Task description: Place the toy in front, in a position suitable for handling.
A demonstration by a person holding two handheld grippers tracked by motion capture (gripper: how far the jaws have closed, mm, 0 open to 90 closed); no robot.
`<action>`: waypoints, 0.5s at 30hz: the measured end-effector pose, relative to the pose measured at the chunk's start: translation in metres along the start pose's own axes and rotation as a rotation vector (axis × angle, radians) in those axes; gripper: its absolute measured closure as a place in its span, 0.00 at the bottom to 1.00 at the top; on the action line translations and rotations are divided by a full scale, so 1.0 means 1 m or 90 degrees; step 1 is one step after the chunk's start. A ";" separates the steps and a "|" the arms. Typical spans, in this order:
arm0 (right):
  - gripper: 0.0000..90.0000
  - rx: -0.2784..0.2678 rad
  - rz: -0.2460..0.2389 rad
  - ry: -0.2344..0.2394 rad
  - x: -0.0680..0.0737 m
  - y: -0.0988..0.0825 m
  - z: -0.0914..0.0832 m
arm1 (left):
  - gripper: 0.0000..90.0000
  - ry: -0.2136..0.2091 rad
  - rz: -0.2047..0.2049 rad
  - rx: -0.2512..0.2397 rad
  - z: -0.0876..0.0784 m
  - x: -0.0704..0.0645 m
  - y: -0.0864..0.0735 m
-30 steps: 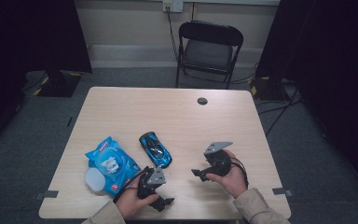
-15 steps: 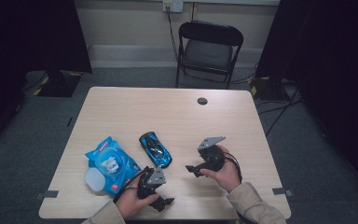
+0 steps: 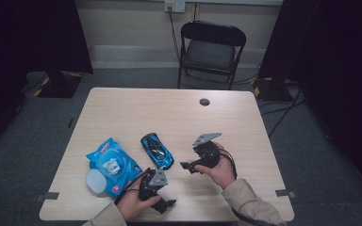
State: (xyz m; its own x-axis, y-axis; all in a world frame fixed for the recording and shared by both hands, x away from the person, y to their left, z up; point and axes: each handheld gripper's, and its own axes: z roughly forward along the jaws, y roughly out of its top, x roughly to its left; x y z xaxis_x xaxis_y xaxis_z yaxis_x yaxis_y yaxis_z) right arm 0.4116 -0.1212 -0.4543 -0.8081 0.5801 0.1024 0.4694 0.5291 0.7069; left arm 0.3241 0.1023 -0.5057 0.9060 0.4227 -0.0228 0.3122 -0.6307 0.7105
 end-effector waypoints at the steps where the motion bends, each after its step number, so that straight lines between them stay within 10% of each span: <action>1: 0.16 -0.002 0.003 0.001 0.001 0.002 0.001 | 0.00 0.000 0.000 0.000 0.000 0.000 0.000; 15: 0.16 -0.012 -0.001 -0.005 0.009 0.026 0.024 | 0.00 -0.004 -0.001 0.003 0.000 0.000 0.000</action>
State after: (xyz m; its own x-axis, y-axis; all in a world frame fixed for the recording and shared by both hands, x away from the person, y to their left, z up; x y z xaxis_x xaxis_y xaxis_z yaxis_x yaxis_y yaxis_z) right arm 0.4250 -0.0869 -0.4515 -0.8057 0.5844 0.0963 0.4620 0.5185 0.7195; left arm 0.3240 0.1026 -0.5053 0.9072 0.4197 -0.0290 0.3154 -0.6328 0.7072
